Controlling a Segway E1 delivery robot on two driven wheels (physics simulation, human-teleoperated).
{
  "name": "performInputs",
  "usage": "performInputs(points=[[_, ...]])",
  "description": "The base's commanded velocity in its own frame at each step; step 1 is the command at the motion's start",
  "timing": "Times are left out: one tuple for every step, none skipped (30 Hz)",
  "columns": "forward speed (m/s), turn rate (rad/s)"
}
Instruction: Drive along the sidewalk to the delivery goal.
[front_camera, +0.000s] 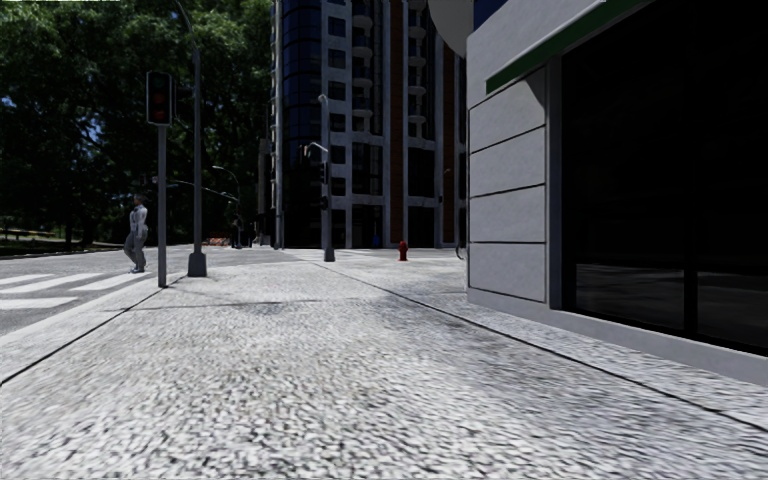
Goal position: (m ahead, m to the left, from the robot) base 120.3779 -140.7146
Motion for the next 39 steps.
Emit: performInputs(points=[[2.0, 0.52], [2.0, 0.53], [2.0, 0.53], [2.0, 0.53], [2.0, 0.53], [2.0, 0.53], [2.0, 0.53], [2.0, 0.53], [2.0, 0.53], [2.0, 0.53], [2.0, 0.53], [2.0, 0.51], [2.0, 0.51], [2.0, 0.49], [2.0, 0.46], [2.0, 0.0], [2.0, 0.0], [2.0, 0.0], [2.0, 0.0], [2.0, 0.0], [2.0, 0.0], [2.0, 0.0], [2.0, 0.0], [2.0, 0.0], [2.0, 0.0], [2.0, 0.0], [2.0, 0.0], [2.0, 0.0], [2.0, 0.0], [2.0, 0.0], [2.0, 0.0], [2.0, 0.0], [2.0, 0.0], [2.0, 0.0], [2.0, 0.0], [2.0, 0.0], [2.0, 0.0], [2.0, 0.0], [2.0, 0.0]])
